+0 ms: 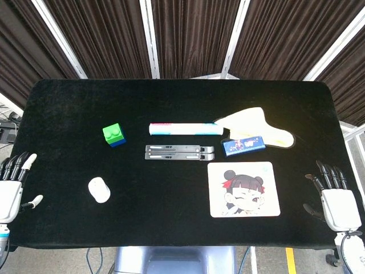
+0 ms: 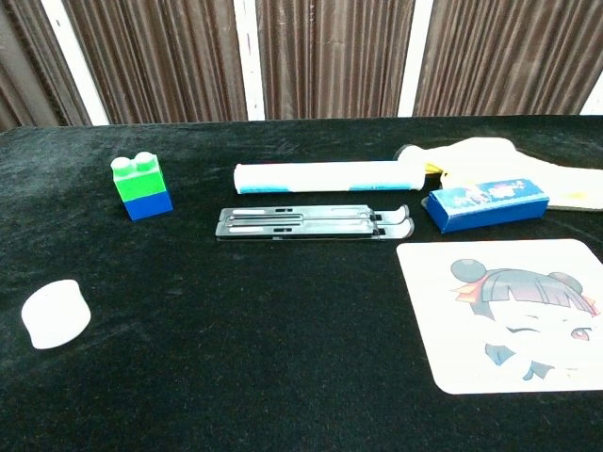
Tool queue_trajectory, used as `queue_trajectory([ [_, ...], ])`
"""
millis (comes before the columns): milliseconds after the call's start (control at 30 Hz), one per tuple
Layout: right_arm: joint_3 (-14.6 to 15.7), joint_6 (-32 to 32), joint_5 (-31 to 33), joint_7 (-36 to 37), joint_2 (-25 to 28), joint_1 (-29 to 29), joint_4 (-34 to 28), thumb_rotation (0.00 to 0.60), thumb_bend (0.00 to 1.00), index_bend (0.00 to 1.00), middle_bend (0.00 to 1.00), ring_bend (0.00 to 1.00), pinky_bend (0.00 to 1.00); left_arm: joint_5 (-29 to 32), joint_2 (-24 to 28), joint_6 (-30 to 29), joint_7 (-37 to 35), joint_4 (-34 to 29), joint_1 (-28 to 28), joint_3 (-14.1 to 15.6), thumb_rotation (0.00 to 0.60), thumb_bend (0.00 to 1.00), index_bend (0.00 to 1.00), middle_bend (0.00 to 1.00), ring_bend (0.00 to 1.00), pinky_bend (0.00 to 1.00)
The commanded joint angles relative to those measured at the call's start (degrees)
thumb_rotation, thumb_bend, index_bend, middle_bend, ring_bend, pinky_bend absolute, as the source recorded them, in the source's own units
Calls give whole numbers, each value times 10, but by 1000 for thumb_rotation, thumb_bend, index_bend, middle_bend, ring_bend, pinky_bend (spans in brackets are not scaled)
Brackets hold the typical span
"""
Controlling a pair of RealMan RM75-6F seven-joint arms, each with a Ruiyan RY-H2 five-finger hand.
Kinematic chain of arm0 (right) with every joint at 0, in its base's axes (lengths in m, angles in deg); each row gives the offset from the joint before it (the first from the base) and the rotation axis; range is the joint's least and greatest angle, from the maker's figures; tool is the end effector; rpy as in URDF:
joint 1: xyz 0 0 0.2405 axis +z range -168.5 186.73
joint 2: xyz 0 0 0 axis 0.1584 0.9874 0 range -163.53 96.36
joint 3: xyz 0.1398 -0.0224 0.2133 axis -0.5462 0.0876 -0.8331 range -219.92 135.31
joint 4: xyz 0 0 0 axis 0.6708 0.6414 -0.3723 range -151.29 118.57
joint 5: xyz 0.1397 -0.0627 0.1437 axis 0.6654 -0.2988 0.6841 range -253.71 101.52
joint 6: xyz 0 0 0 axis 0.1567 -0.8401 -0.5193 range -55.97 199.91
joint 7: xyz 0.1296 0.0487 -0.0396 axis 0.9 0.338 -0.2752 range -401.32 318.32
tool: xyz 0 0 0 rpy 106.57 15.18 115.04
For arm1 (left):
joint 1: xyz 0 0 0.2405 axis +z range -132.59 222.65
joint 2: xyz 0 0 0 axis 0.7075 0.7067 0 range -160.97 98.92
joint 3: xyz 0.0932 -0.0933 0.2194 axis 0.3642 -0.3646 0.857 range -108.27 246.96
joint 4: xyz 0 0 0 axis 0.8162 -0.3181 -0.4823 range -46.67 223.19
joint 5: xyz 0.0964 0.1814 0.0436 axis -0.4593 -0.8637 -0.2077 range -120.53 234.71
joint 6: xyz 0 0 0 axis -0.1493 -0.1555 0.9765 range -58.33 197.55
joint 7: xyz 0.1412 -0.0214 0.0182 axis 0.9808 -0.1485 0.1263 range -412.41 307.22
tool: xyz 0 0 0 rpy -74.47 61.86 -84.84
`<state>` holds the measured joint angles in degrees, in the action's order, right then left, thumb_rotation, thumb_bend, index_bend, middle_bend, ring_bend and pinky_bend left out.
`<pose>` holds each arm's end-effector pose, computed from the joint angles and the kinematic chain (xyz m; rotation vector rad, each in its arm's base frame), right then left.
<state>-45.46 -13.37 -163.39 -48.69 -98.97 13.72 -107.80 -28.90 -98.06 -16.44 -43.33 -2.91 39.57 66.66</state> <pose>-0.3093 -0.1807 0.1534 1.4334 -0.7977 0.8323 -0.3079 0.1835 0.1462 -1.4240 -0.7869 -0.8238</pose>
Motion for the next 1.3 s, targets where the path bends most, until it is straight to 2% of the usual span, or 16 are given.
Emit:
queue_trajectory([
  [33,0,0,0,2,1,0,0,600,134,247,0,0,0,-1,0,4,5,0,-1,3,600,144,0,0,0,0],
  [133,0,-2,-2,2,1,-1,-1,600,133,247,0,0,0,-4,1,20,13,3,-6,10,600,143,67,0,0,0],
  [200,0,-2,-2,2,1,-1,-1,600,133,247,0,0,0,-7,3,32,15,6,-12,14,600,144,166,0,0,0],
  [400,0,1,1,2,1,0,-1,600,133,247,0,0,0,-23,-2,105,42,32,-47,34,600,150,237,0,0,0],
  [567,-1,-1,0,4,2,-1,-3,600,133,247,0,0,0,-25,-15,158,67,47,-77,39,600,157,308,0,0,0],
  [800,-3,-2,2,12,7,-1,-5,600,133,246,0,0,0,-16,-44,215,112,60,-117,34,600,160,311,0,0,0],
  [933,-4,-2,3,18,9,-1,-6,600,132,247,0,0,0,-16,-58,237,125,62,-137,31,600,161,236,0,0,0],
  [1067,-4,-2,4,21,10,-1,-5,600,133,247,0,0,0,-30,-66,251,130,66,-157,32,600,160,187,0,0,0],
  [1300,-6,-4,5,26,12,-2,-6,600,134,247,0,0,0,-78,-74,268,104,85,-192,47,600,160,182,0,0,0],
])
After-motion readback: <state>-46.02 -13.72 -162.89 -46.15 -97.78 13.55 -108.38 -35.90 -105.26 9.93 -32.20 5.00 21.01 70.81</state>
